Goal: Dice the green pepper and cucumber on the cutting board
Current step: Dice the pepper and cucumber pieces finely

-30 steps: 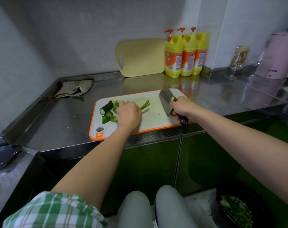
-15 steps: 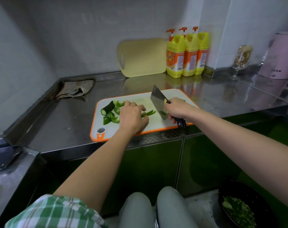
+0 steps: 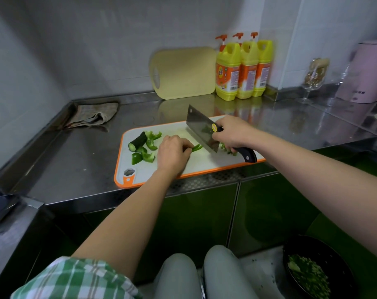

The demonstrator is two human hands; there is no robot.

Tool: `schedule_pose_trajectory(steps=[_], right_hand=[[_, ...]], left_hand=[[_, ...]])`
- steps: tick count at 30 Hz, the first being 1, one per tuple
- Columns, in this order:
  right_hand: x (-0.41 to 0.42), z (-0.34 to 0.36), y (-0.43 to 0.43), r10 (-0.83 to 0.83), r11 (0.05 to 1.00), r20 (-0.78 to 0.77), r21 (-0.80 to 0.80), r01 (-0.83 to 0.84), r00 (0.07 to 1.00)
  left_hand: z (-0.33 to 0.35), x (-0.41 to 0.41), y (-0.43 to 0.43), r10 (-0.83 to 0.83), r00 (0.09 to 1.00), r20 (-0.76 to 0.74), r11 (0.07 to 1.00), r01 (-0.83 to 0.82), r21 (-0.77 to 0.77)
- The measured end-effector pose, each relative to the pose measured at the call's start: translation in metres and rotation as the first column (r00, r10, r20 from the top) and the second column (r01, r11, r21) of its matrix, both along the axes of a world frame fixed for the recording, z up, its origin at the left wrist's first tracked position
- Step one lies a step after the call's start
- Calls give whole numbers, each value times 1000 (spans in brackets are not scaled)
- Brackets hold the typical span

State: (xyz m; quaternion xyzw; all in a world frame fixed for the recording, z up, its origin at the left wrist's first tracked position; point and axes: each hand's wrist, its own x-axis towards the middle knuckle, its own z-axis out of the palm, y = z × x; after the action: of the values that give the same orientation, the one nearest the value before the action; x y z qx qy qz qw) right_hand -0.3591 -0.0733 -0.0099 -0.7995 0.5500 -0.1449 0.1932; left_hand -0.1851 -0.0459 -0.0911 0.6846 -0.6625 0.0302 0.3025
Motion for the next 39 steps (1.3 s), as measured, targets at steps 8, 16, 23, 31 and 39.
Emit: schedule_pose_trajectory(steps=[8,16,23,31,39], right_hand=[[14,-9,-1,22,999,-157,27,-18,987],[13,-19,-2,-38,993,-23,-115,35,999],[16,-7,0,17,999,-147,39,-11,989],[22,-26,-2,-58,991,-87,-125,47,994],[24,-4,6,-14,1000,-167,19,17,986]], left_hand=[[0,2,-1,-4,1000,-20,1000,4,-2],[-1,2,-1,-12,1000,-4,1000,12,-9],[0,1,-1,-1,1000,-2,1000,1,-6],[-1,1,0,-6,1000,1,1000,6,-8],[-1,2,-1,-1,1000,7,1000,1,-5]])
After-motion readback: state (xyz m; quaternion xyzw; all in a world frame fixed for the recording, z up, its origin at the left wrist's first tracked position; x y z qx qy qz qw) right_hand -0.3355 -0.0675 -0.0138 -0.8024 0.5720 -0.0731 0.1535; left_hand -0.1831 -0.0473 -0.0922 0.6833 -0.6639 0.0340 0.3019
